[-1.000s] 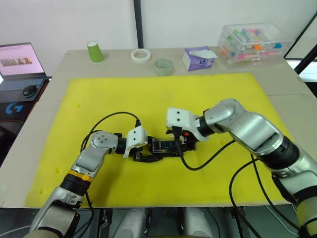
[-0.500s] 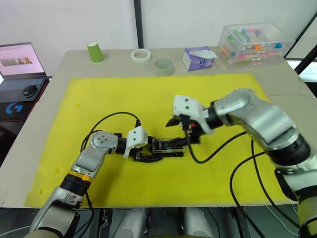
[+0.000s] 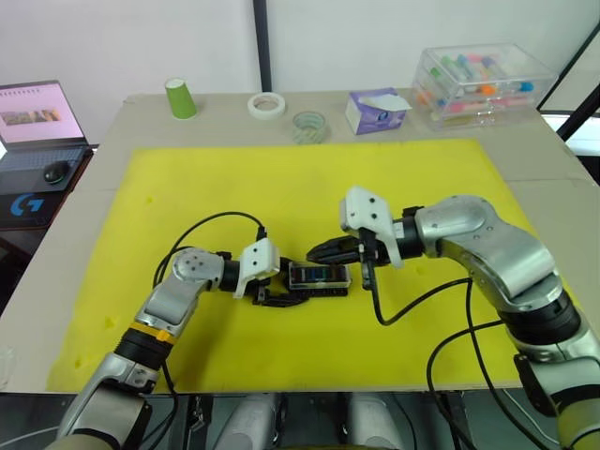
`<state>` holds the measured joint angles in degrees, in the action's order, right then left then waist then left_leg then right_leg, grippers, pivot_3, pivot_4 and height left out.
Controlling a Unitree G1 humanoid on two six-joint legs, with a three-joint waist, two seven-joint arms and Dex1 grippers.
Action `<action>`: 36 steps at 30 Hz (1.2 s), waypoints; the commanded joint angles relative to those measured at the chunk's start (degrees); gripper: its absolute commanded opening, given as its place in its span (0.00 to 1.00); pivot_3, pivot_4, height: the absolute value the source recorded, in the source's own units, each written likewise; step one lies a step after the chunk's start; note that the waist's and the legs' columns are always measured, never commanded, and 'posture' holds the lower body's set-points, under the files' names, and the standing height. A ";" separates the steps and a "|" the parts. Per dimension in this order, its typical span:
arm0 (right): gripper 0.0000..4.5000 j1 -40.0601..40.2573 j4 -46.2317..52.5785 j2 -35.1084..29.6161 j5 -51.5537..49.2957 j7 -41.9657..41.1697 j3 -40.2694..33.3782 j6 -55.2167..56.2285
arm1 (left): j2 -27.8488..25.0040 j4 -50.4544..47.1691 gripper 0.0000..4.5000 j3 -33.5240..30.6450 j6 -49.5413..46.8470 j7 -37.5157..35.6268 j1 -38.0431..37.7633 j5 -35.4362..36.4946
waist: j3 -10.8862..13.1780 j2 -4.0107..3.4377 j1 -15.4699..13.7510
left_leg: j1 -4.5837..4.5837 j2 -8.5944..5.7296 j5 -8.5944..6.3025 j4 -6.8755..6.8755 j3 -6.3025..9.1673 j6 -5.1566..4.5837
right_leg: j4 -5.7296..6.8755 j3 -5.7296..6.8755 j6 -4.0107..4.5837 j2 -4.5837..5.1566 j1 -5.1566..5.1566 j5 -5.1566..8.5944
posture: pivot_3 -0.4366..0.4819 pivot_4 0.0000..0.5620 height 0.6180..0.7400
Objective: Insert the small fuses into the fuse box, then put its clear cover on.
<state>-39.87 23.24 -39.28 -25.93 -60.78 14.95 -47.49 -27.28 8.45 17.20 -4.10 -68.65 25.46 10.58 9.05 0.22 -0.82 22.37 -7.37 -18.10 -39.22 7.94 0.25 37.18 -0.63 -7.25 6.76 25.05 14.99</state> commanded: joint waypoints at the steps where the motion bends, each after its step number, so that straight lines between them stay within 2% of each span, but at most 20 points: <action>1: 0.00 -1.74 1.09 0.67 -2.94 0.23 -3.17 -0.62 | -0.20 1.26 0.61 1.02 -0.17 0.10 -0.22 -1.69 | 0.00 0.00 -0.01 | 0.00 -0.01 0.00 0.00 0.00 0.00 | -0.01 0.00 0.00 0.00 -0.01 0.00 | 0.48 0.27 1.00; 8: 0.00 0.61 -1.73 0.81 -2.59 0.27 -1.44 0.32 | -0.32 1.05 0.61 1.06 -0.34 -0.04 -0.17 -1.67 | 0.00 0.00 0.01 | 0.00 -0.01 0.00 0.00 0.02 0.00 | -0.01 0.01 0.00 0.01 -0.02 0.00 | 0.48 0.27 1.00; 9: 0.00 2.00 -3.13 0.72 -1.38 0.27 0.22 0.70 | -0.33 1.01 0.61 1.06 -0.39 -0.04 -0.18 -1.66 | 0.00 0.00 -0.01 | 0.00 -0.01 0.00 0.00 0.02 0.00 | -0.01 0.00 0.00 0.01 -0.02 0.00 | 0.48 0.27 1.00; 13: 0.00 7.44 -11.52 -2.32 11.98 0.05 14.44 7.19 | -0.30 1.10 0.61 1.12 -0.26 -0.10 -0.18 -1.72 | -0.09 -0.05 0.20 | -0.06 -0.01 0.00 0.00 0.03 0.00 | -0.02 0.01 0.00 0.01 -0.08 0.00 | 0.48 0.27 1.00; 15: 0.00 8.29 -12.94 -3.27 14.00 -1.18 16.46 8.67 | -0.21 1.32 0.61 1.20 -0.02 -0.20 -0.07 -1.92 | -0.65 -0.14 0.25 | -0.28 0.00 0.00 0.10 -0.08 0.00 | -0.02 -0.03 0.00 0.00 -0.18 0.00 | 0.48 0.27 1.00; 17: 0.00 7.67 -13.58 -3.37 14.05 -1.00 15.76 7.32 | 0.04 1.57 0.61 1.19 -0.01 -0.15 0.32 -2.07 | -0.84 0.04 0.06 | -0.94 0.07 -0.02 0.35 -0.03 -0.02 | -0.25 0.01 0.00 -0.06 -0.86 0.02 | 0.48 0.27 1.00; 19: 0.00 6.76 -14.05 -2.90 13.62 -0.99 14.41 7.28 | 0.21 2.00 0.61 1.12 0.14 -0.16 0.69 -2.16 | -1.07 0.27 0.06 | -1.08 0.07 -0.06 0.34 0.01 -0.07 | -0.34 0.03 0.00 -0.08 -1.07 0.03 | 0.48 0.27 1.00; 24: 0.00 5.81 -13.72 -1.62 12.55 -0.33 12.26 8.25 | 0.16 2.26 0.61 1.14 0.48 -0.23 0.70 -2.28 | -1.10 0.30 0.06 | -1.08 0.07 -0.08 0.32 0.05 -0.09 | -0.33 0.02 0.00 -0.08 -1.07 0.03 | 0.48 0.27 1.00; 30: 0.00 3.98 -9.15 1.22 6.34 0.52 4.21 6.39 | -0.63 1.97 0.61 1.26 0.11 -0.16 0.57 -2.95 | -1.09 0.29 0.02 | -0.96 0.07 -0.07 0.30 0.05 -0.09 | -0.31 -0.02 0.00 -0.07 -0.95 0.03 | 0.48 0.27 1.00; 36: 0.00 1.89 -5.36 -1.63 2.11 -1.06 -0.96 1.71 | -2.16 -0.22 0.61 0.56 -3.45 0.50 0.52 -2.79 | -1.03 0.22 0.10 | -0.84 0.06 -0.08 0.29 0.05 -0.09 | -0.29 -0.04 0.00 -0.07 -0.80 0.02 | 0.48 0.27 1.00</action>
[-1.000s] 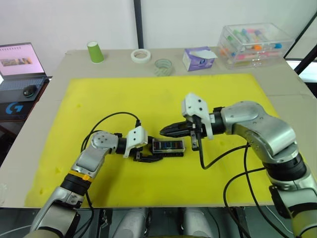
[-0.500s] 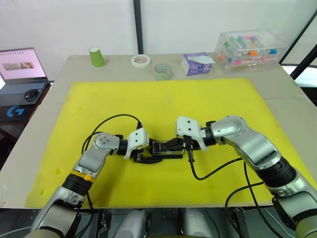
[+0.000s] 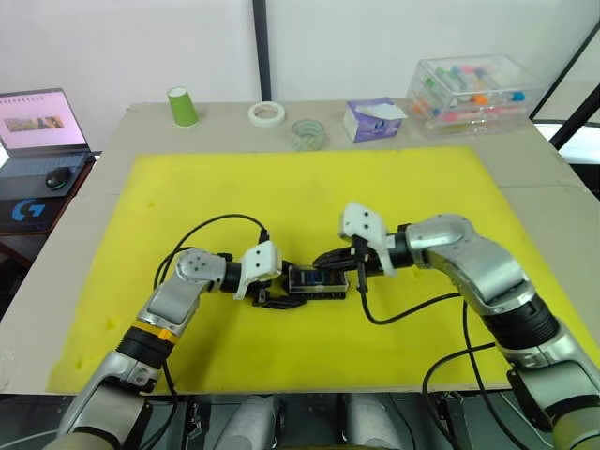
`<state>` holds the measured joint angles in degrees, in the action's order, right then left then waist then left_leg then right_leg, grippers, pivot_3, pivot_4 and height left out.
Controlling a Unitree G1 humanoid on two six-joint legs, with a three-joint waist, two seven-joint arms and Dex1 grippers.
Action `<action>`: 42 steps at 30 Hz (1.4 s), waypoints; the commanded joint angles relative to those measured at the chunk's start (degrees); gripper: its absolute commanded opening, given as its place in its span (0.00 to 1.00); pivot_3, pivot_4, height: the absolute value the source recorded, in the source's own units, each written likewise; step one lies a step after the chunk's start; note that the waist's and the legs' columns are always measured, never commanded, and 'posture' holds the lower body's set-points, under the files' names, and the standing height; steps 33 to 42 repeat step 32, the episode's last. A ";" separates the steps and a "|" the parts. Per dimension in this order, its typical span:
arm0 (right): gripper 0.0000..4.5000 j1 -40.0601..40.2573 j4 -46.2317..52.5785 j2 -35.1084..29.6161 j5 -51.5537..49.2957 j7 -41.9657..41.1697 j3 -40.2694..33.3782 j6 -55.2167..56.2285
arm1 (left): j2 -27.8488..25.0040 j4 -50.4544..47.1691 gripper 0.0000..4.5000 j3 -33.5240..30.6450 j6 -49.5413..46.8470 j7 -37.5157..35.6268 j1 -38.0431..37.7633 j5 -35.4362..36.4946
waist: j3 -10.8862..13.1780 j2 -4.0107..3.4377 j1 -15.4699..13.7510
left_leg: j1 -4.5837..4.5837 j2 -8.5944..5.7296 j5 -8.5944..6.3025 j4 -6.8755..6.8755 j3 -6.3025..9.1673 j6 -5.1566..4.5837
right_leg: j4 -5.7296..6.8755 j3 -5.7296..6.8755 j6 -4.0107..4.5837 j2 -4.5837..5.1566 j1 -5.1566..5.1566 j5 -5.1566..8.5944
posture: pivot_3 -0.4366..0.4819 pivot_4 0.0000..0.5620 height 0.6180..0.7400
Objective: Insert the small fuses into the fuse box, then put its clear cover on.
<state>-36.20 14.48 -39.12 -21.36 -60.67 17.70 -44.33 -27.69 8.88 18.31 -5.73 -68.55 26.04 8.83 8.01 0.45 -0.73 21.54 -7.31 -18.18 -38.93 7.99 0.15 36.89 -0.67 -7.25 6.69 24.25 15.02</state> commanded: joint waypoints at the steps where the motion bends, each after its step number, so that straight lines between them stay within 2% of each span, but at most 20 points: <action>1: 0.09 -1.77 3.81 -2.67 -2.67 -1.71 -4.14 -1.59 | -2.15 -1.30 0.77 -0.88 -2.28 0.49 -0.17 -0.86 | 0.01 -0.01 0.03 | 0.00 0.00 0.00 0.01 0.00 0.00 | 0.00 0.00 0.00 0.00 0.01 0.00 | 0.48 0.27 1.00; 2: 0.13 -1.63 4.38 -4.10 -2.67 -2.36 -4.65 -1.43 | -3.04 -2.71 0.82 -1.50 -3.14 0.45 -0.53 -0.42 | 0.02 -0.01 0.03 | 0.01 0.00 0.00 0.02 -0.01 0.00 | 0.00 -0.01 0.00 -0.01 0.03 0.00 | 0.48 0.27 1.00; 4: 0.29 -0.71 5.41 -8.41 -2.26 -4.52 -6.13 -0.20 | -6.37 -8.02 0.98 -4.31 -6.24 -0.20 -2.55 2.14 | 0.07 -0.04 0.11 | 0.02 0.01 0.00 0.03 -0.01 0.00 | 0.00 -0.02 0.00 -0.01 0.06 0.00 | 0.48 0.27 1.00; 6: 0.42 -0.11 5.66 -10.91 -2.35 -5.71 -6.95 0.60 | -8.91 -11.82 1.00 -6.30 -8.33 -0.56 -4.37 4.14 | 0.11 -0.07 0.32 | 0.10 0.02 -0.01 0.06 -0.04 0.00 | 0.00 -0.06 0.00 -0.02 0.19 0.00 | 0.48 0.27 1.00; 8: 0.60 0.71 5.48 -13.88 -2.33 -7.25 -8.07 1.72 | -12.22 -17.31 1.00 -9.92 -12.39 -0.47 -6.98 7.68 | 0.22 -0.18 0.41 | 0.11 0.03 -0.01 0.12 -0.05 0.00 | -0.01 -0.11 0.00 -0.04 0.24 0.00 | 0.48 0.27 1.00; 13: 1.00 5.31 4.16 -23.06 -2.06 -11.99 -12.98 5.68 | -22.38 -30.24 1.00 -24.06 -25.65 0.27 -14.53 18.70 | 0.75 -0.28 -0.05 | 0.26 0.03 -0.02 0.07 -0.07 -0.02 | -0.02 -0.11 0.00 -0.03 0.33 0.00 | 0.48 0.27 1.00; 17: 1.00 10.66 2.24 -29.16 -1.07 -14.60 -17.31 9.46 | -29.26 -34.73 1.00 -34.61 -28.72 0.37 -21.77 20.13 | 0.85 -0.33 -0.02 | 0.28 0.02 -0.04 0.07 -0.09 -0.05 | -0.08 -0.10 0.00 0.00 0.31 0.00 | 0.48 0.27 1.00; 21: 1.00 15.30 -0.11 -33.17 -0.01 -15.99 -21.09 12.83 | -31.53 -36.67 1.00 -43.98 -31.43 0.27 -27.91 22.23 | 1.01 -0.42 0.00 | 0.26 0.06 -0.05 0.07 -0.15 -0.05 | -0.11 -0.10 0.01 -0.01 0.29 0.00 | 0.48 0.27 1.00; 24: 1.00 16.52 -0.65 -34.28 -0.70 -16.40 -23.42 12.92 | -32.44 -37.51 1.00 -47.82 -32.66 -0.09 -30.85 23.16 | 1.19 -0.49 0.02 | 0.26 0.08 -0.05 0.07 -0.17 -0.05 | -0.12 -0.11 0.01 -0.01 0.29 0.00 | 0.48 0.27 1.00; 31: 1.00 18.40 0.53 -34.92 -0.92 -16.08 -25.62 12.26 | -32.98 -38.76 1.00 -47.09 -34.39 2.60 -30.63 24.39 | 1.35 -0.54 -0.03 | 0.27 0.09 -0.08 0.07 -0.18 -0.07 | -0.15 -0.11 0.01 0.01 0.26 0.00 | 0.48 0.27 1.00; 42: 1.00 18.29 0.95 -34.79 -1.06 -15.79 -25.61 11.89 | -33.16 -38.78 1.00 -46.80 -34.32 2.68 -30.54 24.34 | 1.35 -0.54 -0.03 | 0.27 0.09 -0.08 0.07 -0.18 -0.07 | -0.15 -0.11 0.01 0.00 0.26 0.00 | 0.48 0.27 1.00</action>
